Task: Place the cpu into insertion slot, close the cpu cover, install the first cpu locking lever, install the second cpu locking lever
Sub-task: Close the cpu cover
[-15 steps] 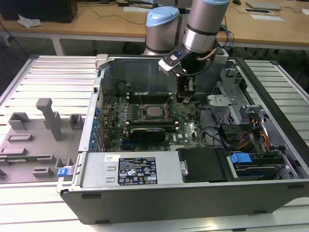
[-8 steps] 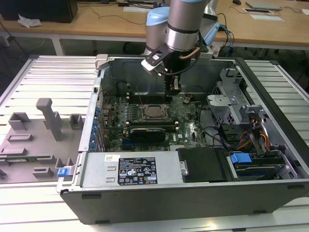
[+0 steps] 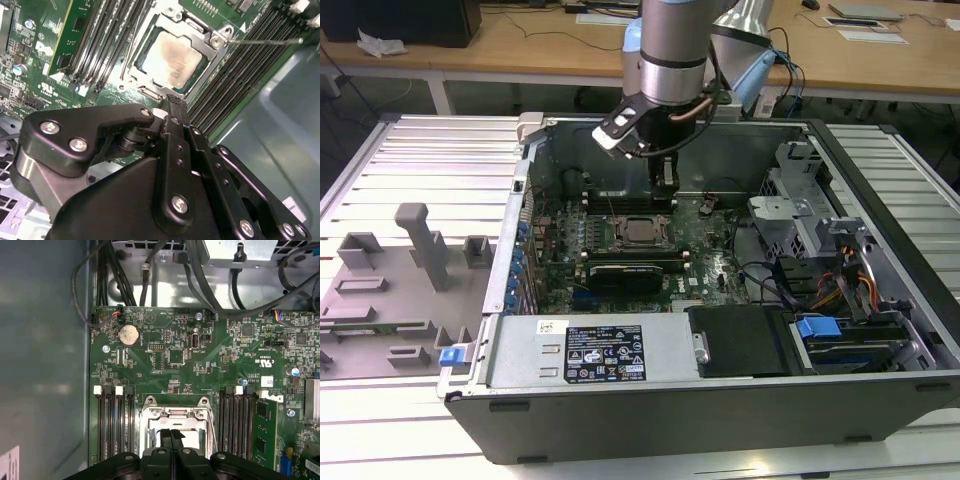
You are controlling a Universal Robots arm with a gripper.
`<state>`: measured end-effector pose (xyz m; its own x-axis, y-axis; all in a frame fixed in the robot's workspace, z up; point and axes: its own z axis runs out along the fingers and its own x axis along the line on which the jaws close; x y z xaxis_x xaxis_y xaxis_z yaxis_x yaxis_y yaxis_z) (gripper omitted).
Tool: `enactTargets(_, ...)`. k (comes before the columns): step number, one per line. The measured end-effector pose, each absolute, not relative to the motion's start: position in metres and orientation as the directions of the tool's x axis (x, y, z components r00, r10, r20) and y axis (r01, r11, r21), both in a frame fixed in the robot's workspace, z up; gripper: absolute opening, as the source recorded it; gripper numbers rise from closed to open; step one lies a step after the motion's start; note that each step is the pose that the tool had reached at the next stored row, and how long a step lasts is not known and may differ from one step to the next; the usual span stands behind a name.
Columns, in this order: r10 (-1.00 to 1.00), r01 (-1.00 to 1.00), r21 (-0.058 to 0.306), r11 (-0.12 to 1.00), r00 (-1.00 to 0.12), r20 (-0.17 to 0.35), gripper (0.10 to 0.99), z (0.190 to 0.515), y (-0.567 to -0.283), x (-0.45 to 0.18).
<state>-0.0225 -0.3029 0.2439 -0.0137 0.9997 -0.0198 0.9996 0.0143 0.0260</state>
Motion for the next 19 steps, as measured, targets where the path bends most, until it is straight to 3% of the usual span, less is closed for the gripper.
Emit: enactTargets(19,1.0,0.999,0.032,0.002,-0.002,-0.02,0.106,0.233,-0.315,-0.042)
